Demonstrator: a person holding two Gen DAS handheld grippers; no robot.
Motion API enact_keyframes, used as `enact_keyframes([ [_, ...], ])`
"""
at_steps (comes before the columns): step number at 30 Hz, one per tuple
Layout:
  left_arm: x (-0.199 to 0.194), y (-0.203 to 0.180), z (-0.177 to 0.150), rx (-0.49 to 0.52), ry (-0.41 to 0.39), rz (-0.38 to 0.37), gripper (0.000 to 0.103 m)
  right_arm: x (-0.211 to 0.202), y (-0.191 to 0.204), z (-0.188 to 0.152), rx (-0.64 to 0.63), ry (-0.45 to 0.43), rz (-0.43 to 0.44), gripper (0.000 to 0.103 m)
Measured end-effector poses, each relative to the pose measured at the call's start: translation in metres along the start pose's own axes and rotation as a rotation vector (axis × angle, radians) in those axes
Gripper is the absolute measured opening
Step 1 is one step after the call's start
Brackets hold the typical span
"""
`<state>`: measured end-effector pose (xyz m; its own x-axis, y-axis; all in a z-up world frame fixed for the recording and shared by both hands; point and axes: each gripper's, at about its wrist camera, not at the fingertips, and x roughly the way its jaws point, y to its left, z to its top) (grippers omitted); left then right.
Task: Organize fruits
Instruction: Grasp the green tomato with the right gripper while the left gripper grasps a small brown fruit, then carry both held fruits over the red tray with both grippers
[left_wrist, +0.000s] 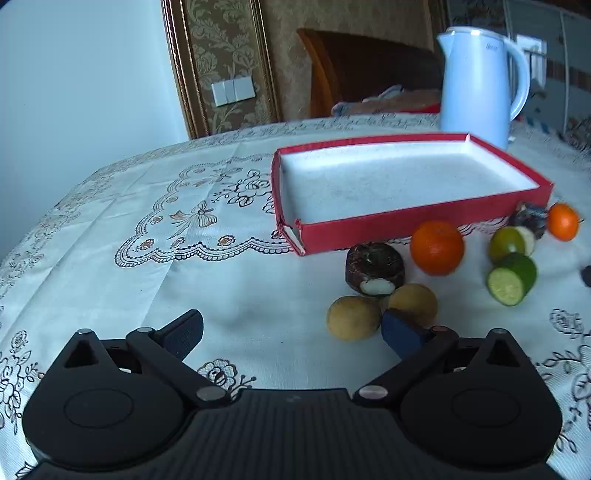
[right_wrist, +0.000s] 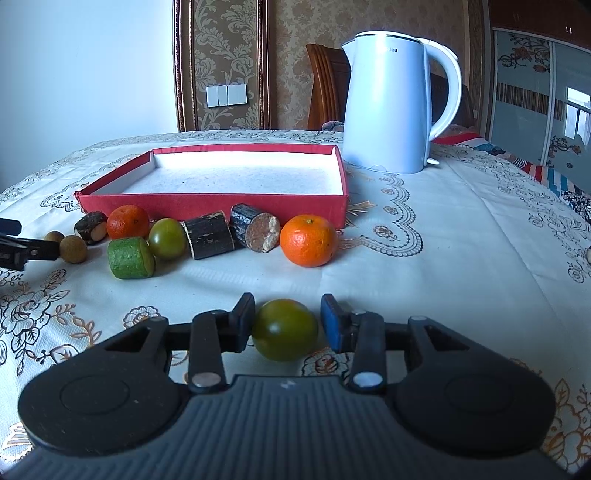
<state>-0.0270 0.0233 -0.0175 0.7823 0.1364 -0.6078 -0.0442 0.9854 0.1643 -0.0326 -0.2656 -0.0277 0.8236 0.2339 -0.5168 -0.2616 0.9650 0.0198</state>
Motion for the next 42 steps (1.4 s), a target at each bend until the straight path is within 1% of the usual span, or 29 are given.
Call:
enact_keyframes([
  [2,0.004,-0.003,0.003,-0.002,0.003,0.022,0.103,0.000,0.001,0.000,-0.006,0.002,-0.006,0.037],
  [6,0.006,-0.004,0.004,-0.005,-0.005,0.032,0.103,-0.001,0.002,0.000,-0.007,0.001,-0.010,0.037],
  [7,0.005,-0.004,0.002,-0.007,-0.008,0.021,0.098,-0.001,0.001,0.000,-0.003,0.001,-0.007,0.037],
  [8,0.002,-0.003,0.001,-0.012,-0.012,0.004,0.090,-0.001,0.001,0.000,0.001,-0.001,-0.005,0.037],
  [9,0.000,-0.002,0.000,-0.018,-0.015,-0.016,0.085,-0.001,0.000,0.000,0.004,-0.003,-0.004,0.037],
  [10,-0.002,-0.001,-0.001,-0.023,-0.018,-0.038,0.075,-0.001,0.000,-0.001,0.004,-0.004,-0.005,0.036],
  [11,-0.004,-0.002,-0.003,-0.024,-0.024,-0.056,0.068,-0.001,0.000,-0.001,0.001,-0.005,-0.010,0.034],
  [13,-0.005,-0.003,-0.005,-0.026,-0.032,-0.067,0.062,-0.002,0.001,-0.001,-0.002,-0.010,-0.018,0.033],
  [14,-0.006,-0.004,-0.004,-0.027,-0.034,-0.077,0.055,-0.002,0.002,-0.001,-0.004,-0.011,-0.018,0.032],
  [16,-0.006,-0.003,-0.004,-0.042,-0.028,-0.115,0.045,-0.002,0.002,-0.001,-0.008,-0.012,-0.021,0.032],
  [18,-0.007,-0.004,-0.003,-0.045,-0.027,-0.121,0.042,-0.003,0.003,-0.001,-0.011,-0.013,-0.024,0.032],
  [20,-0.007,-0.005,-0.004,-0.042,-0.030,-0.128,0.032,-0.003,0.003,-0.001,-0.010,-0.017,-0.029,0.032],
  [24,-0.008,-0.008,-0.003,-0.046,-0.030,-0.128,0.030,-0.004,0.003,-0.001,-0.006,-0.017,-0.030,0.031],
  [27,-0.007,-0.002,0.000,-0.085,-0.021,-0.140,0.030,-0.004,0.003,0.001,-0.010,-0.012,-0.029,0.031],
  [30,-0.010,0.004,0.007,-0.114,-0.027,-0.159,0.030,-0.006,0.004,0.007,-0.021,-0.026,-0.028,0.031],
  [34,-0.012,0.002,0.022,-0.120,-0.044,-0.161,0.030,-0.006,0.007,0.023,-0.026,-0.065,-0.032,0.031],
  [42,-0.002,-0.016,0.059,-0.106,-0.093,-0.152,0.030,0.007,0.011,0.063,-0.026,-0.140,-0.047,0.031],
])
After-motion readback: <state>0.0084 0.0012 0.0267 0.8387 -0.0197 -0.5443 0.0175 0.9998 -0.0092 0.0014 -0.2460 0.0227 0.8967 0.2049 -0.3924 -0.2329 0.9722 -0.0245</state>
